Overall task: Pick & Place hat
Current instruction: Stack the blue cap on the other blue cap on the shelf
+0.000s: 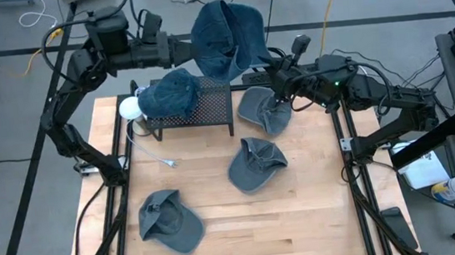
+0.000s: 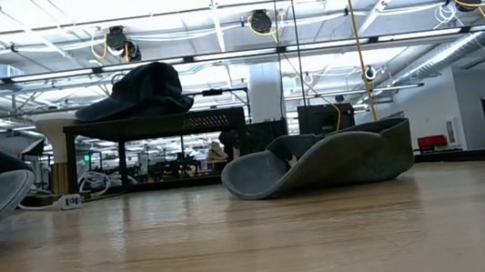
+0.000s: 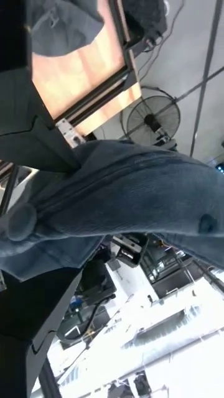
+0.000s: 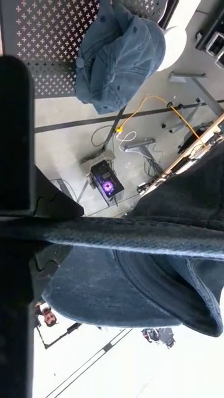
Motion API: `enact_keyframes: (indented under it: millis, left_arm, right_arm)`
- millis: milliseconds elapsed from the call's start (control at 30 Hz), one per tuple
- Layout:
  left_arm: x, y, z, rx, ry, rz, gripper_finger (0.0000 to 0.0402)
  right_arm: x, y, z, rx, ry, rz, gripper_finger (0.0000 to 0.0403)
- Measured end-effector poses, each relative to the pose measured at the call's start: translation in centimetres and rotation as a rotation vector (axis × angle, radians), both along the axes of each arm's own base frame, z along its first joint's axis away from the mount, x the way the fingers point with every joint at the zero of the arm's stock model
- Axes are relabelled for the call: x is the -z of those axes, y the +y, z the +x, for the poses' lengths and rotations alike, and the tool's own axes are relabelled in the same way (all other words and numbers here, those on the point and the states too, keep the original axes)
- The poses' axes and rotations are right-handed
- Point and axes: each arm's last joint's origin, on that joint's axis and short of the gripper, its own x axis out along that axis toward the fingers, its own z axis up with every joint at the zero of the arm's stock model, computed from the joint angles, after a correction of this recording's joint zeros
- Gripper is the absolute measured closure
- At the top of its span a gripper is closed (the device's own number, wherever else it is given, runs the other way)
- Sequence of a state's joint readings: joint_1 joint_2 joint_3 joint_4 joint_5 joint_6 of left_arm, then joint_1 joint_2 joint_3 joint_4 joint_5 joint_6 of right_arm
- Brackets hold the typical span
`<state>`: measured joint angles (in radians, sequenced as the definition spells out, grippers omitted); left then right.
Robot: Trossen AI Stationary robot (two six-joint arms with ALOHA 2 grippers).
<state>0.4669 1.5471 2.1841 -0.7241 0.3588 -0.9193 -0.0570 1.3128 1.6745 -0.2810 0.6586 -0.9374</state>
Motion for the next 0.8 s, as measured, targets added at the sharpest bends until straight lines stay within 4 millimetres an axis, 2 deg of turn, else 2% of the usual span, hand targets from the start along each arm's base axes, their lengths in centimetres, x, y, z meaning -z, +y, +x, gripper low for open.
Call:
enact_keyframes:
  millis: [133,400,533,800]
  left_arm:
    - [0.1,-0.3,0.2,-0.026,0.01,-0.023,0.015]
    - [0.2,-1.0,0.5,-0.034,0.019,-0.036,0.0272]
    - [0.2,-1.1,0.5,-0.07,0.021,-0.031,0.0324]
    - [0.2,-1.0,0.5,-0.08,0.02,-0.032,0.0387]
  right_arm:
    - [0.0,0.0,0.0,0.0,0.011,-0.013,0.0399]
    - [-0.1,-0.2,-0.2,0.106,0.006,-0.013,0.0399]
    - [0.0,-0.1,-0.2,0.098,0.009,-0.015,0.0399]
    - [0.0,1.1,-0.1,0.049,0.044,-0.041,0.0399]
